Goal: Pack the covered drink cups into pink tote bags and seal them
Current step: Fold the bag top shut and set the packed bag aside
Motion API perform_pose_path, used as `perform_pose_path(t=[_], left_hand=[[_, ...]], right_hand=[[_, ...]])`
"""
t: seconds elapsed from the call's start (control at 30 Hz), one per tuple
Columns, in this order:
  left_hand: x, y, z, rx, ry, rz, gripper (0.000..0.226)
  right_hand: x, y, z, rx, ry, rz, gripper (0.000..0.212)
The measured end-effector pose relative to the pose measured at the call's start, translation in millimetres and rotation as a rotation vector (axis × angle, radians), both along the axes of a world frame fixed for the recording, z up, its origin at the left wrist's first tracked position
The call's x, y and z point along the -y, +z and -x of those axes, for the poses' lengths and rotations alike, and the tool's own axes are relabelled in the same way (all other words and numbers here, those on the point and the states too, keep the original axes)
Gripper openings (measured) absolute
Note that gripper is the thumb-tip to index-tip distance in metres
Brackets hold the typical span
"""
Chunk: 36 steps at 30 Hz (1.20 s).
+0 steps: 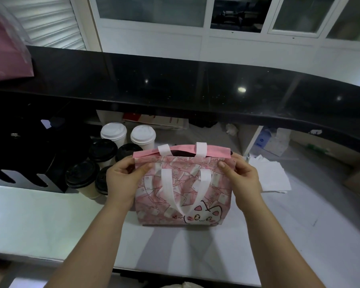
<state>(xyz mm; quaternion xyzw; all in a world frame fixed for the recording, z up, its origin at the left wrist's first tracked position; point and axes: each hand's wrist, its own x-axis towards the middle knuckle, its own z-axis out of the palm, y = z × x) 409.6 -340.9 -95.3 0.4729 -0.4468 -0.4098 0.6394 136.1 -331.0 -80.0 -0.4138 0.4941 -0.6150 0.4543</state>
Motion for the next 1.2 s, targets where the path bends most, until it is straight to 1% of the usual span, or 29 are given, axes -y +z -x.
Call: perform_pose_path(t=[0.1, 0.2, 0.27, 0.33, 0.37, 0.43, 0.57, 0.67, 0.73, 0.87, 0.97, 1.03, 1.13, 1.2], left_hand=[[-0.5, 2.4, 1.0, -0.033, 0.018, 0.017, 0.026], [-0.5, 2.4, -3.0, -0.078, -0.004, 0.011, 0.031], [-0.1, 2.4, -6.1, -0.08, -0.018, 0.01, 0.031], [1.1, 1.9, -8.4, -0.089, -0.032, 0.029, 0.033], [2.2, 1.4, -9.4, -0.094, -0.038, 0.036, 0.039], [4.9, 1.9, -10.7, -0.097, -0.043, 0.036, 0.049], [6.4, 10.1, -9.4, -0.103, -0.085, 0.025, 0.054], [6.3, 13.9, -7.3, -0.061, -0.127, -0.016, 0.054], [5.7, 15.9, -4.3, -0.042, -0.148, -0.044, 0.053], [4.3, 18.5, 0.0, -0.014, -0.138, -0.06, 0.047], [3.5, 20.7, 0.2, -0.001, -0.132, -0.051, 0.051], [3.3, 22.2, -0.2, 0.02, -0.126, -0.04, 0.051], [2.9, 22.8, 1.7, 0.058, -0.119, -0.036, 0.043], [2.1, 23.2, 4.2, 0.074, -0.117, -0.03, 0.041]], right_hand=[[-0.5, -1.6, 1.0, 0.072, -0.041, 0.015, 0.017], [-1.3, -4.0, 6.0, 0.103, -0.048, 0.018, 0.015], [-2.8, -3.5, 8.2, 0.106, -0.041, 0.021, 0.019], [-3.8, -2.4, 10.0, 0.079, -0.035, 0.019, 0.02], [-4.1, -1.5, 10.6, 0.064, -0.036, 0.018, 0.019], [-4.6, 0.4, 10.8, 0.033, -0.043, 0.027, 0.026], [-5.5, 4.4, 9.2, -0.041, -0.082, 0.082, 0.041], [-7.5, 6.5, 10.8, -0.099, -0.07, 0.076, 0.045], [-8.8, 7.9, 14.2, -0.194, -0.031, 0.095, 0.049], [-7.8, 16.6, 13.9, -0.47, 0.027, 0.155, 0.062], [-6.2, 30.4, 11.9, -0.672, 0.036, 0.222, 0.06], [-3.5, 47.6, 14.4, -0.859, 0.058, 0.268, 0.058], [6.0, 81.2, 9.2, -1.157, 0.267, 0.262, 0.062], [14.5, 97.8, -2.6, -1.428, 0.361, 0.32, 0.056]])
